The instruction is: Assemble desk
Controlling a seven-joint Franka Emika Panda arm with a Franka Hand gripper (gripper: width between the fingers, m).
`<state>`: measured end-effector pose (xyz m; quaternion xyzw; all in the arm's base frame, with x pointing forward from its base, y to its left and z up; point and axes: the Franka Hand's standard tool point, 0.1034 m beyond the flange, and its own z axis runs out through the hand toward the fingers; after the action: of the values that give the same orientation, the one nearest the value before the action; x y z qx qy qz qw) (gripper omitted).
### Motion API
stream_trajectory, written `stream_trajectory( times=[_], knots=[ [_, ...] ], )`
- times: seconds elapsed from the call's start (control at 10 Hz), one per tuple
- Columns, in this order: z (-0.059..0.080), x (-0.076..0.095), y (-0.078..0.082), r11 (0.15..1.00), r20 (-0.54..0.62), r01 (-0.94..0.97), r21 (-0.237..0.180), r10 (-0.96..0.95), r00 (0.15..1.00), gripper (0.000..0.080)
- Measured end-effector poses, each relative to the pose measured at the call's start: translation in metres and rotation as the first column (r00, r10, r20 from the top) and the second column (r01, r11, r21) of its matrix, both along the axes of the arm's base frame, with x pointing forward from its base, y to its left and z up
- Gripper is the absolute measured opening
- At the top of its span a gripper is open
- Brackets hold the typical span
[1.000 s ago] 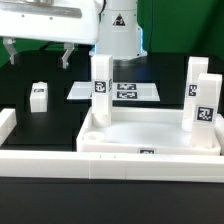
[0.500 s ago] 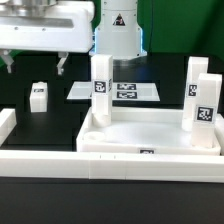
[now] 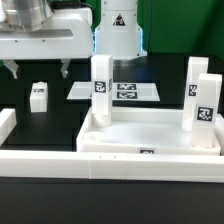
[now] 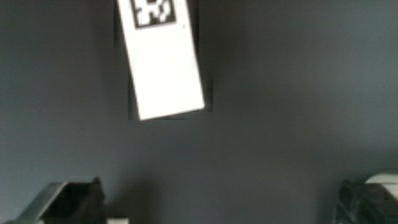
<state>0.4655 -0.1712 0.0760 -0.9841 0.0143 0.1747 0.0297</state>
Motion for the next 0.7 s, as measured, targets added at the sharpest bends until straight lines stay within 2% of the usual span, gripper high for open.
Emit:
stream_trajectory(
  times=[0.2,0.4,0.5,0.6,0.7],
  knots=[
    [-0.006,-0.006,-0.012,0.999,-0.168,0.024,0.046,-0.016,0.986,0.0648],
    [-0.011,-0.011,-0.013,0.996,-0.282,0.044,0.072,-0.022,0.959,0.0648],
    [-0.009,-0.018,-0.011,0.996,-0.399,0.042,0.080,-0.006,0.917,0.0648],
    [-0.015,-0.008,-0.015,0.997,-0.378,0.027,0.069,0.001,0.926,0.0648],
    [-0.015,-0.010,-0.016,0.997,-0.378,0.034,0.068,-0.005,0.926,0.0648]
  ],
)
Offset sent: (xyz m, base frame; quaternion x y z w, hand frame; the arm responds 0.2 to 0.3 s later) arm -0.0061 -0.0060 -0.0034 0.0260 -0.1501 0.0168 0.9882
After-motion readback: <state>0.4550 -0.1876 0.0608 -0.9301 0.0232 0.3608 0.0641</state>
